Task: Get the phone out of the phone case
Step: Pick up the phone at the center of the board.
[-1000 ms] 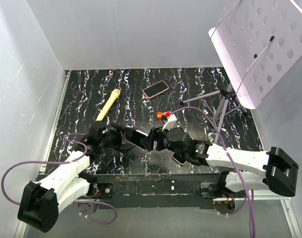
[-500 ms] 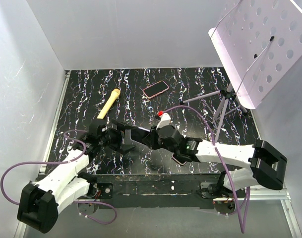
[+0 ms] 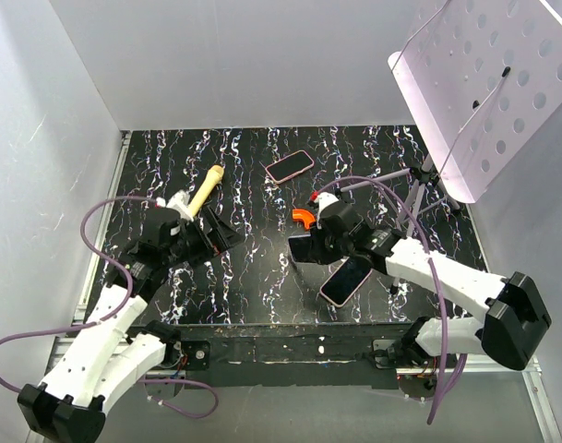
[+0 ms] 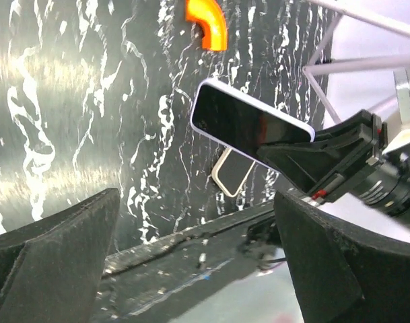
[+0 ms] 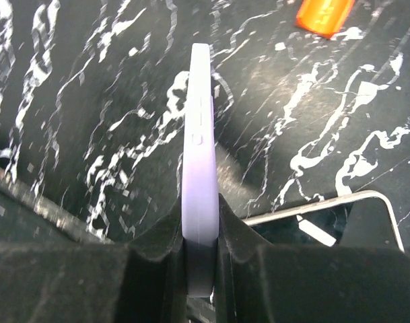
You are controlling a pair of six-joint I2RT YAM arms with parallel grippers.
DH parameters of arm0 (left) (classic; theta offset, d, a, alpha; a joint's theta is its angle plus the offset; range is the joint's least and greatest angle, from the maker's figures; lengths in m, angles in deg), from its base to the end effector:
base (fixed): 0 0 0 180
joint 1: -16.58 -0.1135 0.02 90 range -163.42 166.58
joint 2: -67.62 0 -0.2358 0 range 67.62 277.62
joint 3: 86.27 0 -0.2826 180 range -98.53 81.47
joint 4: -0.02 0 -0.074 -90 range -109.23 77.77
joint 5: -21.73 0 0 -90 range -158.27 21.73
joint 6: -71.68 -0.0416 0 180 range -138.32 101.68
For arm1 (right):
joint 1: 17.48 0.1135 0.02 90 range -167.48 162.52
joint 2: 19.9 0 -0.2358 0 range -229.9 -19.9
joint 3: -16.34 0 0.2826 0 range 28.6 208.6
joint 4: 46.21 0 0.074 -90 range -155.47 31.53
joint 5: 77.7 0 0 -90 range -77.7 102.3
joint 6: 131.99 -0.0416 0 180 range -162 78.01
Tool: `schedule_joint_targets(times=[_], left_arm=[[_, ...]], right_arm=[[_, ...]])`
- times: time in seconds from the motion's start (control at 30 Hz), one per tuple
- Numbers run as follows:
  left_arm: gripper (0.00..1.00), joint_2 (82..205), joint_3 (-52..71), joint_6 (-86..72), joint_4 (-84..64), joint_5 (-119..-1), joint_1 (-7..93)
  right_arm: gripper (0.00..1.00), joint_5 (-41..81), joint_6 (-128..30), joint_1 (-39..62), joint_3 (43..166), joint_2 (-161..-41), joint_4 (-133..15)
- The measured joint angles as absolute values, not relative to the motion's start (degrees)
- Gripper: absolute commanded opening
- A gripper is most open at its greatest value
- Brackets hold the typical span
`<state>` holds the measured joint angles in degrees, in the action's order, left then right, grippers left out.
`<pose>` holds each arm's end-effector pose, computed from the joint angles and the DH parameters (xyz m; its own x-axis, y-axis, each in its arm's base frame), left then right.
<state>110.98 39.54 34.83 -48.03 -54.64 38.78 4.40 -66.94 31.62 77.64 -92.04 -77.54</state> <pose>0.1974 -0.0912 0.2593 -0.7687 -0.5262 -0.3635 -0.1237 0.6800 -0.7227 0.2077 0.2310 0.2074 -0.6862 -0.1540 -0.7109 -0.4329 0.8719 0.2290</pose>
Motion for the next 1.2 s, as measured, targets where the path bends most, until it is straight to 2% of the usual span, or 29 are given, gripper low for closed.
schedule_joint_targets(times=[0.13, 0.27, 0.47, 0.6, 0.67, 0.83, 1.07, 1.13, 1.17, 1.2], left_arm=[[0.98, 114.3, 33.53, 20.6, -47.7, -51.6, 38.8], [0.98, 119.85, 32.17, 10.72, -45.34, -41.64, 38.84], [0.98, 125.12, 33.66, 4.69, -41.62, -28.43, 41.29], [0.98, 128.33, 33.86, 2.37, -39.59, -23.19, 46.28], [0.95, 131.2, 33.86, 1.19, -39.37, -22.14, 49.38], [0.73, 136.81, 33.86, -0.73, -39.76, -21.92, 55.87], [0.39, 136.49, 34.67, -0.63, -38.12, -18.82, 59.19], [0.2, 135.28, 35.74, 0.21, -37.16, -17.97, 59.59], [0.04, 134.47, 36.17, 0.93, -36.79, -17.62, 59.65], [0.0, 133.38, 36.61, 1.41, -35.63, -16.72, 59.67]], right_arm=[[0.01, 14.49, -59.23, 30.15, 83.76, -92.06, -85.61], [0.01, 26.03, -52.43, 28.75, 87.91, -93.68, -91.42], [0.01, 40.37, -47.36, 27.6, 88.74, -97.77, -96.18], [0.01, 48.96, -45.87, 27.46, 88.83, -99.89, -97.26], [0.01, 52.63, -45.24, 27.46, 88.85, -100.13, -97.39], [0.01, 58.75, -43.75, 27.27, 90.51, -100.08, -98.72], [0.01, 63.1, -41.96, 25.34, 90.56, -97.05, -99.77], [0.01, 64.85, -42.29, 24.49, 89.92, -95.01, -98.11], [0.01, 65.86, -42.62, 24.03, 89.42, -93.9, -97.23], [0.01, 66.51, -42.46, 23.68, 88.74, -92.85, -96.27]])
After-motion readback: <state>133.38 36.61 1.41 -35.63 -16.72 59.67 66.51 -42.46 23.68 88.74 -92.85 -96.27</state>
